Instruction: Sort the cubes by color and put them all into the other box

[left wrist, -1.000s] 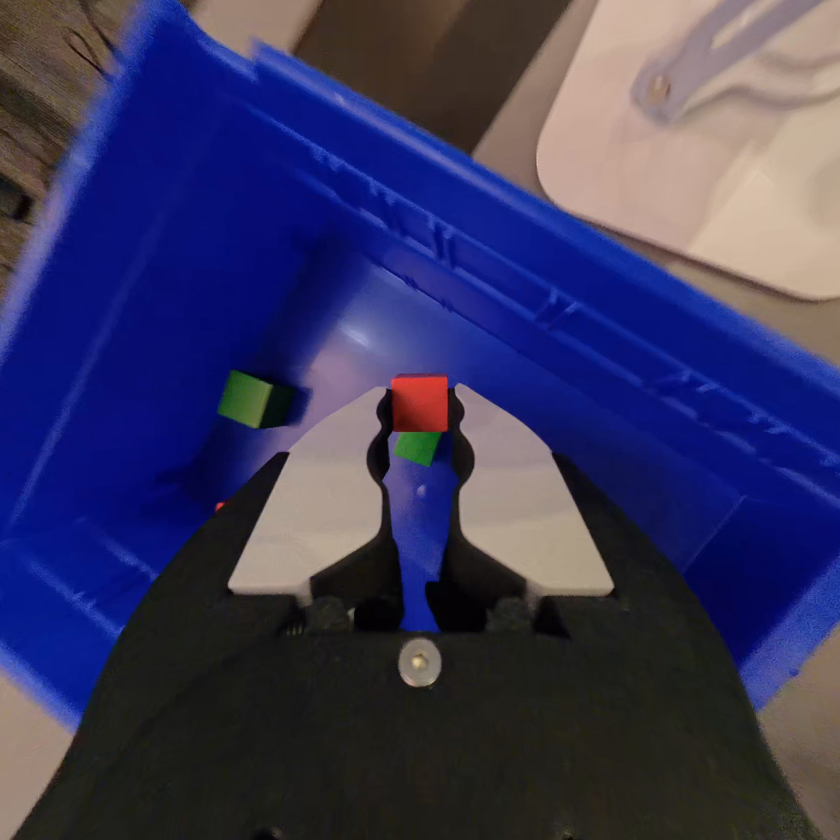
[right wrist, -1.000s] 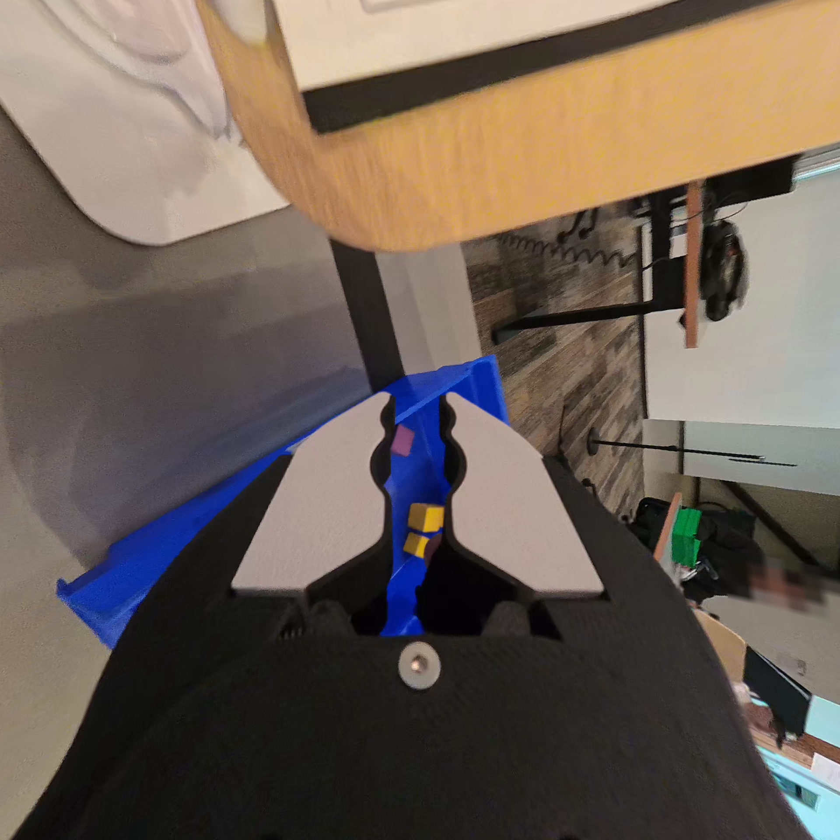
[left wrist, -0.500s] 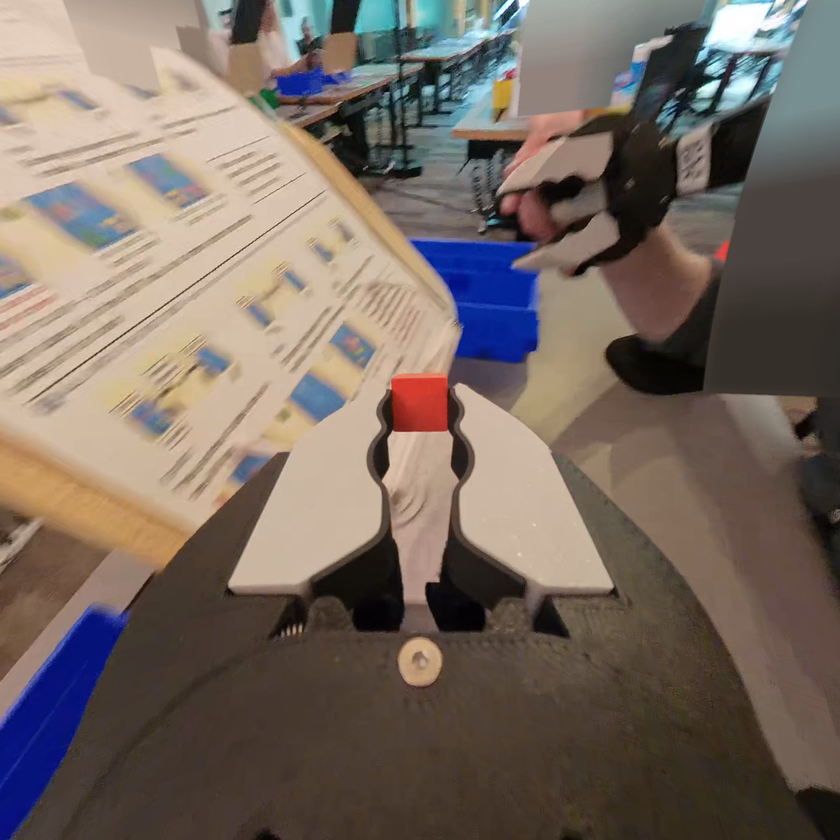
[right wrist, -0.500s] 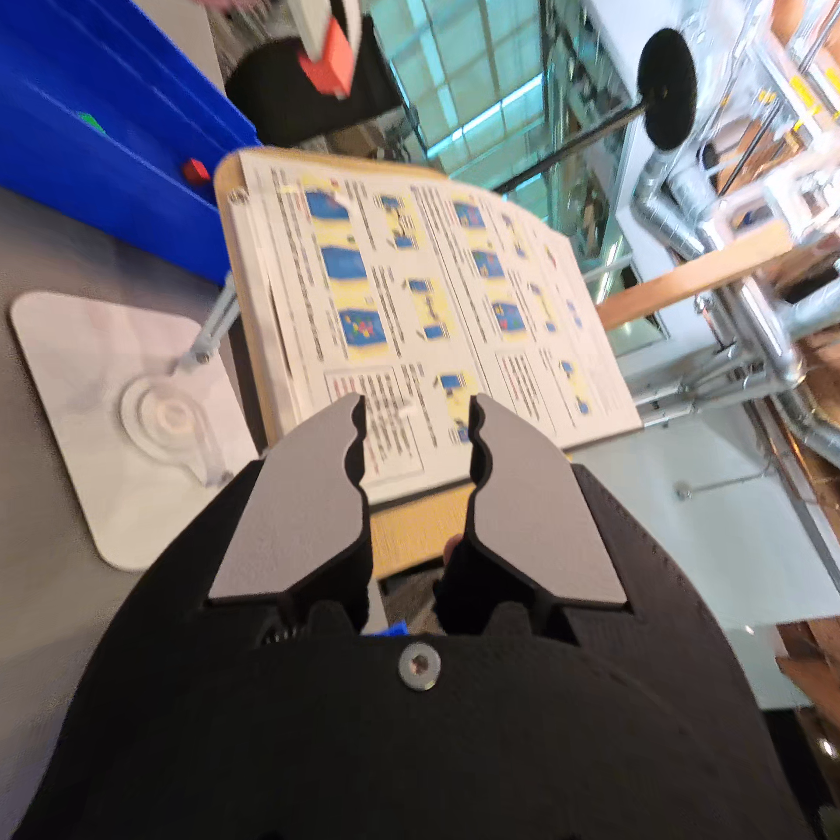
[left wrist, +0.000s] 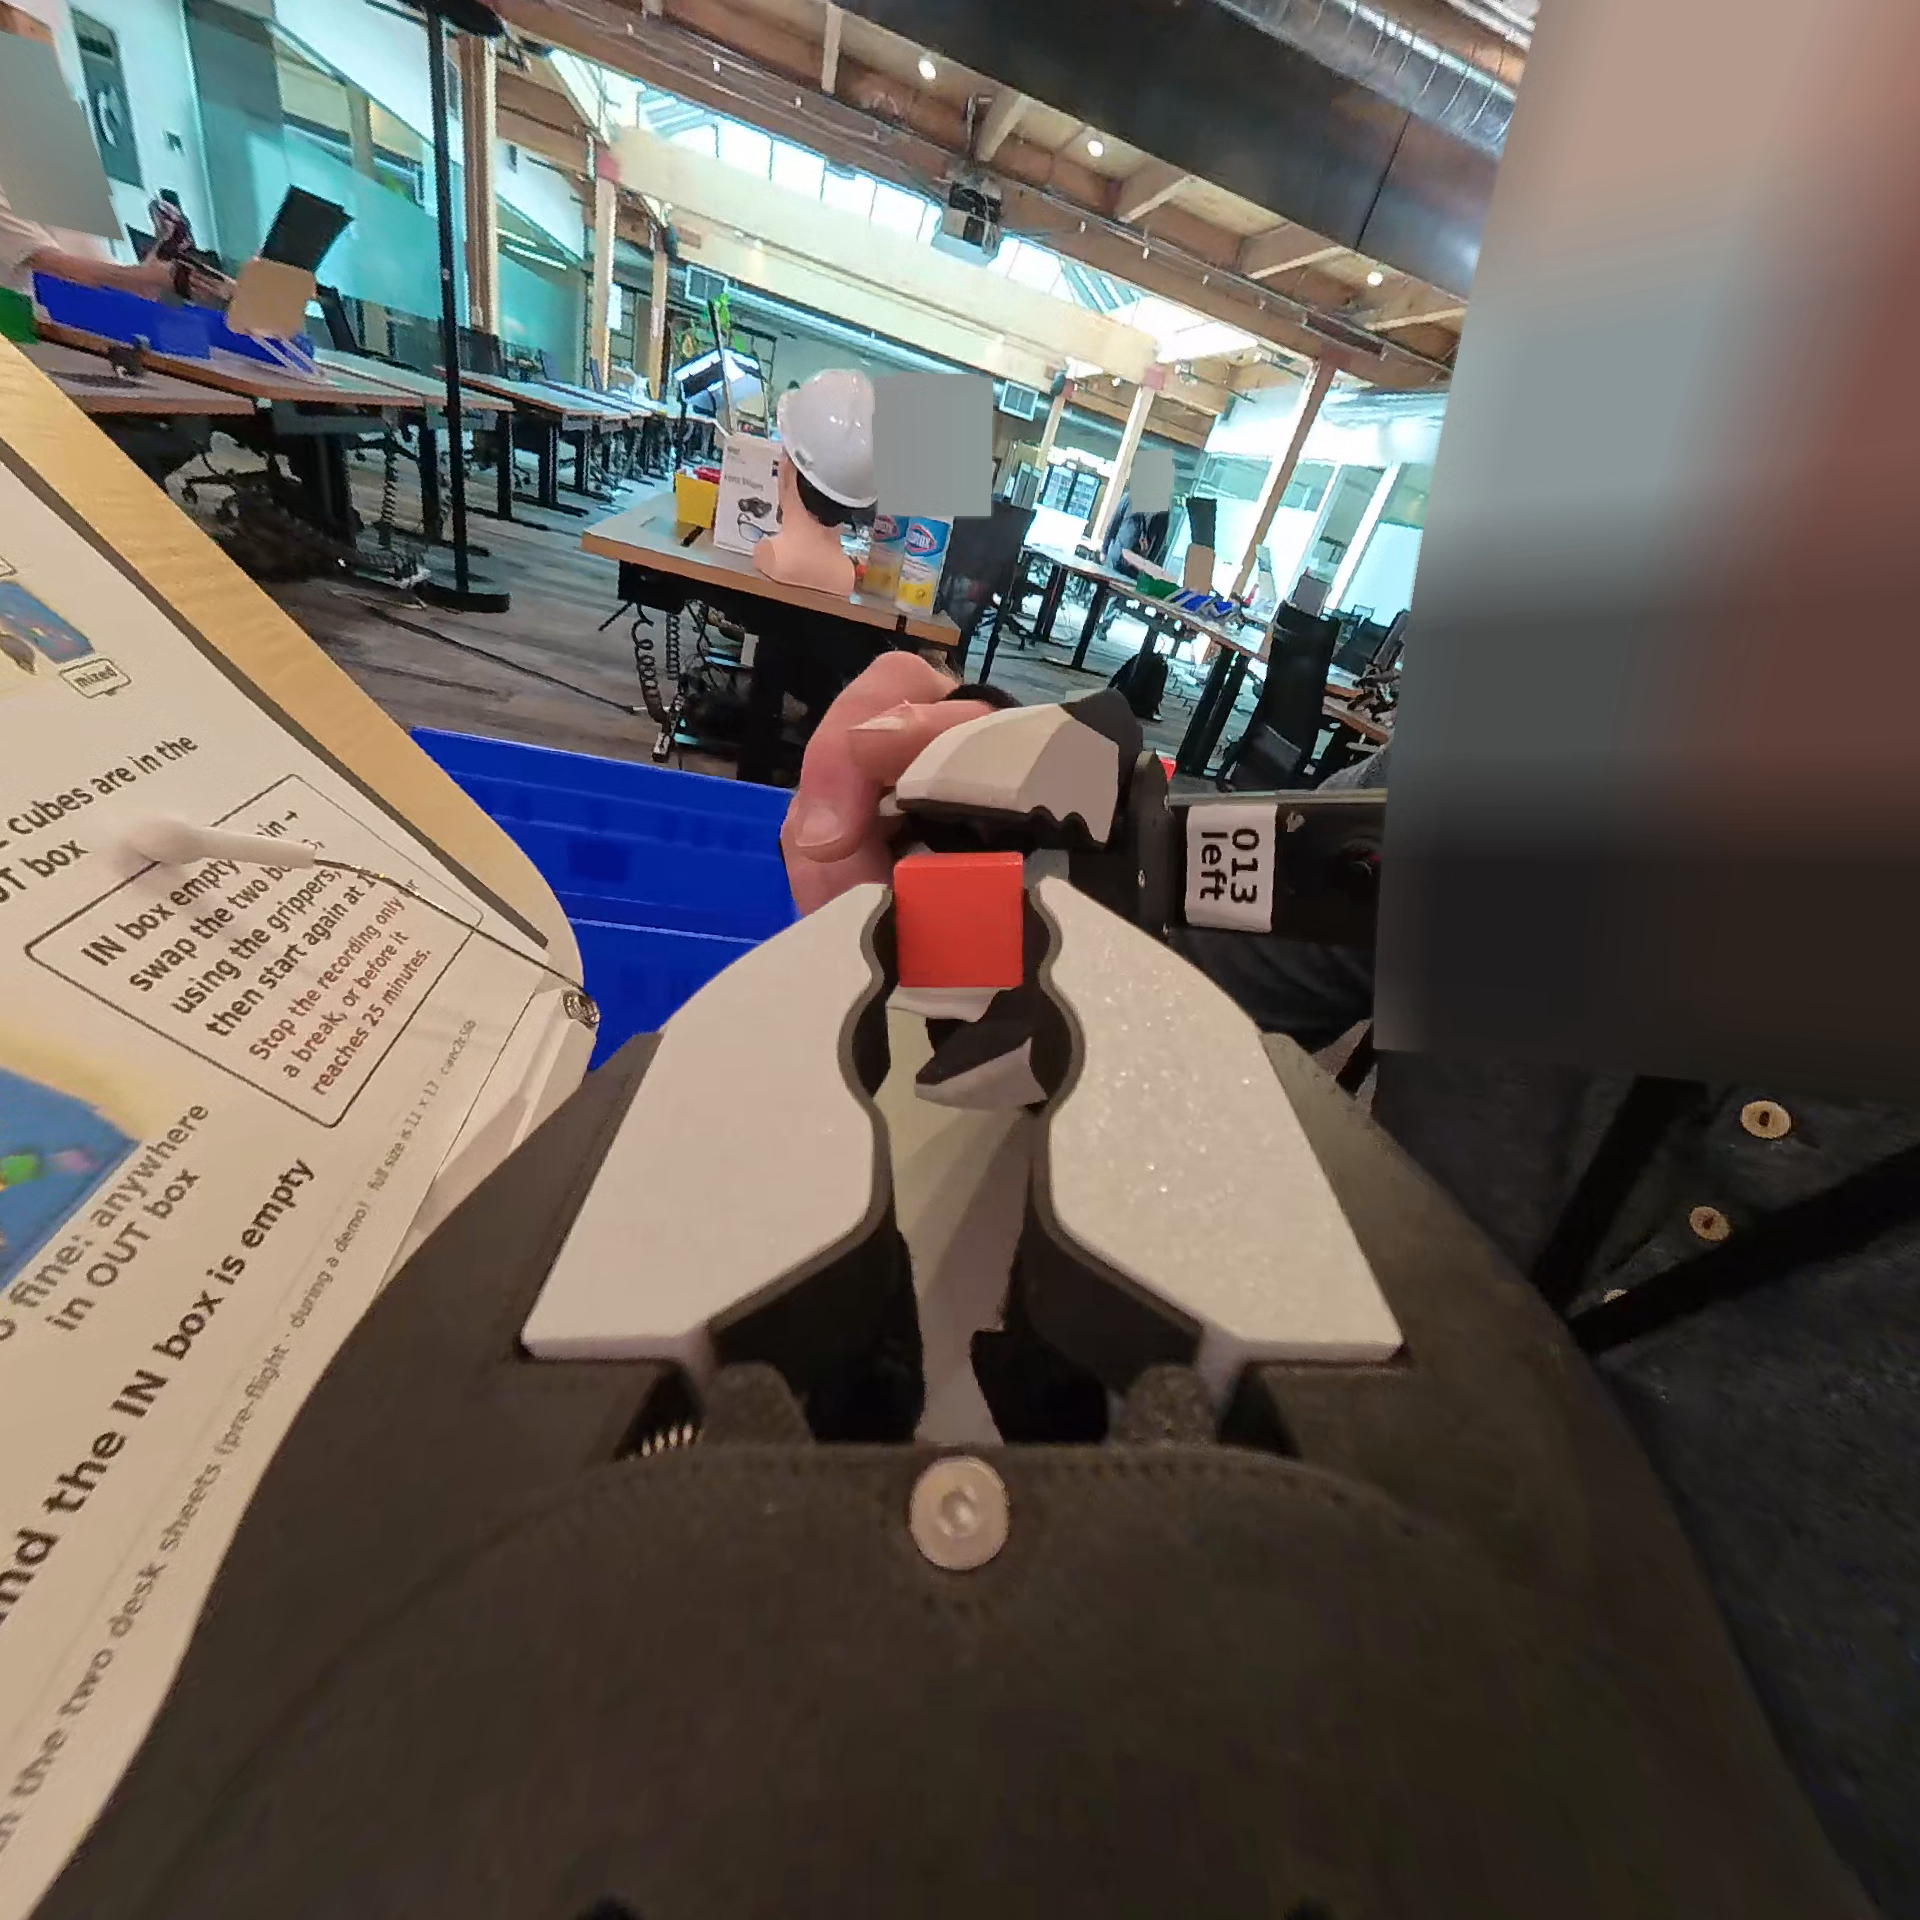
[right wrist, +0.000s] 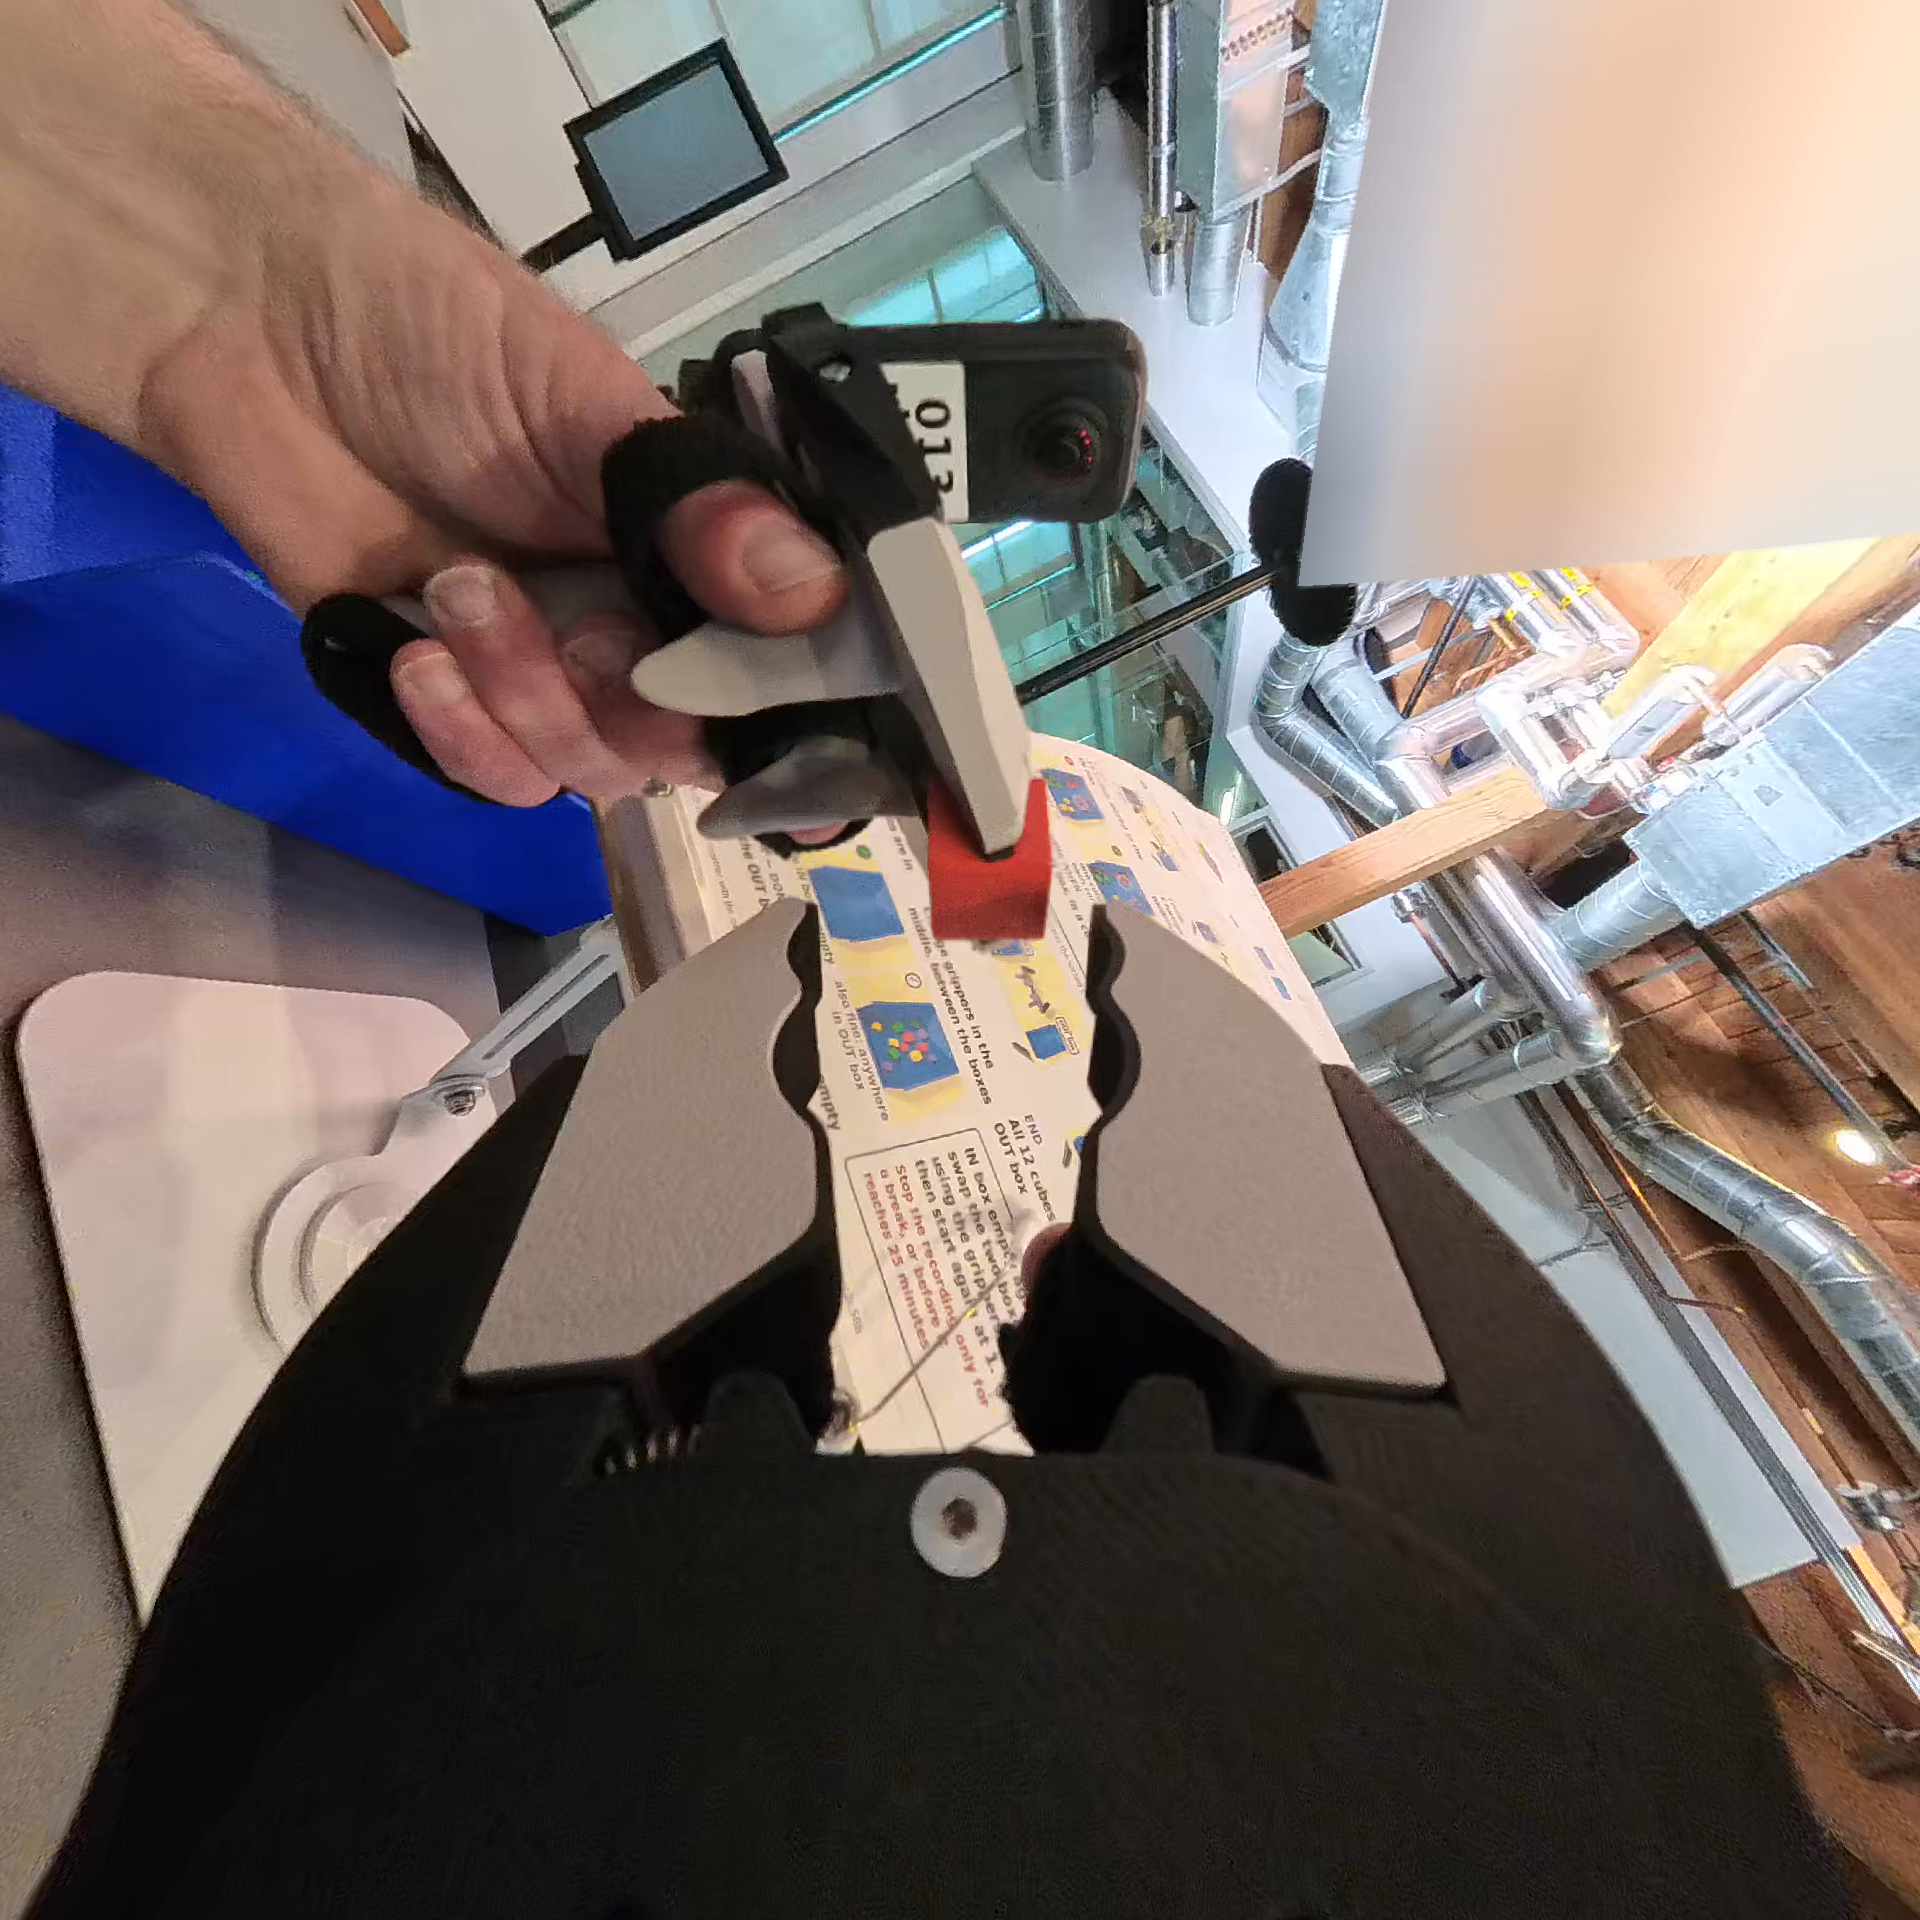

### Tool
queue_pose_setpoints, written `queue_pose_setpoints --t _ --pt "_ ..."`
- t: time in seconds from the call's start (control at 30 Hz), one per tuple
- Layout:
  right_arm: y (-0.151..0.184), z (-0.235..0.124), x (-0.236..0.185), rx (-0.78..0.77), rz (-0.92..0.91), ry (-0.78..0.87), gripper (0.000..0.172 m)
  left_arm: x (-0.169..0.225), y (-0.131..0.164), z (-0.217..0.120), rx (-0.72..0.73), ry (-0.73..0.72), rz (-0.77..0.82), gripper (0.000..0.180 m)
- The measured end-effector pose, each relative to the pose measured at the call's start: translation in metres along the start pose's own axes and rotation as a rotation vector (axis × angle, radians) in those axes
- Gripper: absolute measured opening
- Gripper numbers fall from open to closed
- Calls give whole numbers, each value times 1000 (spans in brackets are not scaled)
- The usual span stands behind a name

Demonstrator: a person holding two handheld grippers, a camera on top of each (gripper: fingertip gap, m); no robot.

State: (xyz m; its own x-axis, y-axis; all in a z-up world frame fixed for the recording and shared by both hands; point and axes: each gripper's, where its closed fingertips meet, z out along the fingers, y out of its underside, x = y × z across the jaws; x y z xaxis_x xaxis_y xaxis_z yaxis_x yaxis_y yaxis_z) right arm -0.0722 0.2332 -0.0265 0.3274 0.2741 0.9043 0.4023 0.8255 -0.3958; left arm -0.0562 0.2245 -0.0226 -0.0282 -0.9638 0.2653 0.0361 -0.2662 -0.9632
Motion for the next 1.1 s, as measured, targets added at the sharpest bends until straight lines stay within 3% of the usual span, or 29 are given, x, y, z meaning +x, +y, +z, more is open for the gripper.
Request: queue_pose_setpoints --t 0.3,0.73,0.83,1.1 --pt "-3 0 2 4 -40 65 23 7 12 15 -11 79 -50 22" --pt "3 -11 22 -4 -14 39 22 13 -6 6 70 106 -74 28" --pt "36 -21 41 -121 -8 -8 22 16 -13 -3 85 91 -13 0" --pt "161 -85 78 -513 100 -166 23 12 -13 -10 37 18 49 0"
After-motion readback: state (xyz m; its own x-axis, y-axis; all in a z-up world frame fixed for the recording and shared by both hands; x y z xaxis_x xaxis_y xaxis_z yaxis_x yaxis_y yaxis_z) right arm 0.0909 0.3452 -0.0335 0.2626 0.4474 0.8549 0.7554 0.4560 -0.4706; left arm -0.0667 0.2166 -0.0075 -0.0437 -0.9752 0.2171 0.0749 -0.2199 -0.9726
